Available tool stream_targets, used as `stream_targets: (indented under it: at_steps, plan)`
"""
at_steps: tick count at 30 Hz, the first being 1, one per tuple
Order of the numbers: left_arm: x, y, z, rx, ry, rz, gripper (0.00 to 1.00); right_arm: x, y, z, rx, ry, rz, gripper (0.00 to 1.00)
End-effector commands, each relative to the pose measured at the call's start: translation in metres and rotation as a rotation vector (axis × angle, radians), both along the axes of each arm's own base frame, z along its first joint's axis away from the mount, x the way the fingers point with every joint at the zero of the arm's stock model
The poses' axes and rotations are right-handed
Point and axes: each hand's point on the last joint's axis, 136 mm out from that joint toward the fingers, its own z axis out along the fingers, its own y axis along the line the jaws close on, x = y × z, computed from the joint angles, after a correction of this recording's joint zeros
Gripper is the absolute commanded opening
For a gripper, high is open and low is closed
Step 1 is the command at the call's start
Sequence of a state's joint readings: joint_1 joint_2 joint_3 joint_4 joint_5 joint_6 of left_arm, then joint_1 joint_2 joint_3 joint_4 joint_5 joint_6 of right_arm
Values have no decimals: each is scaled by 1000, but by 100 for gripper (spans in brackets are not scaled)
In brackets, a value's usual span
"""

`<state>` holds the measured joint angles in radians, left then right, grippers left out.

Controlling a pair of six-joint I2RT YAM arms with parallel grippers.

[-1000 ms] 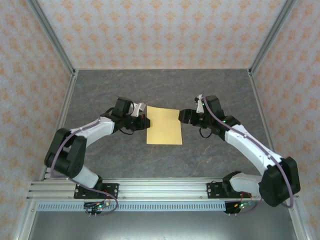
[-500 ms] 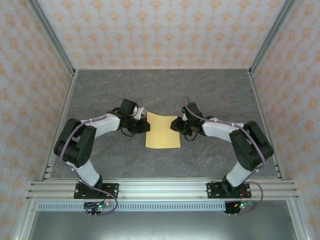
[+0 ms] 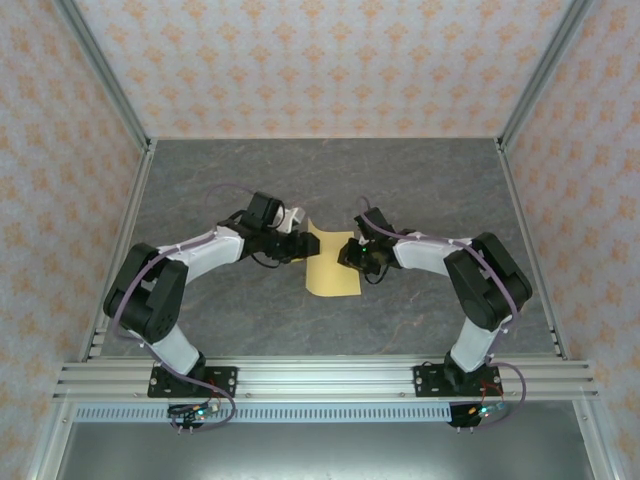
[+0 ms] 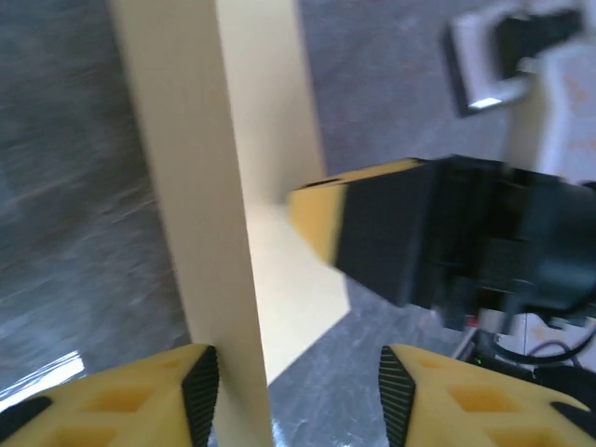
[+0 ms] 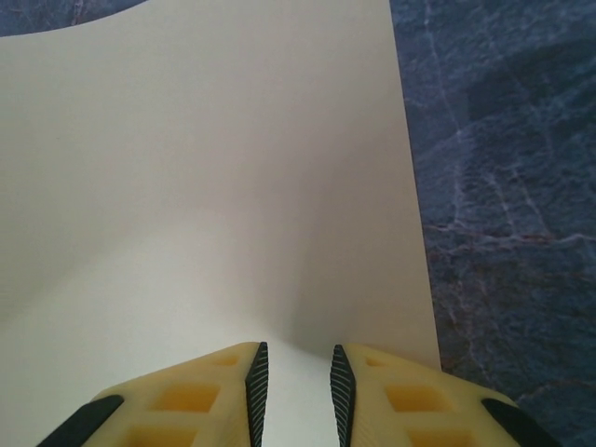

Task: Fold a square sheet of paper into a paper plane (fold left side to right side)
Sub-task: First fold in half a square sheet of paper at the center of the table.

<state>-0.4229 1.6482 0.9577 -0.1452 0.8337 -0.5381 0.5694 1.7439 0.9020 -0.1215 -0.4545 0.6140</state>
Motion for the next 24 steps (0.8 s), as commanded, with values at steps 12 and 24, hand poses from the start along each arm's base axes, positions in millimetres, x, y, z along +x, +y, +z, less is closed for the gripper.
stream_targets:
  at_steps: [12, 24]
  plan:
    - [12, -46, -3, -48, 15, -24, 60, 7, -18, 58, 126, -178, -54, 38]
    - [13, -42, -15, -6, 32, -13, 34, 15, 6, 95, 439, -246, -4, 56]
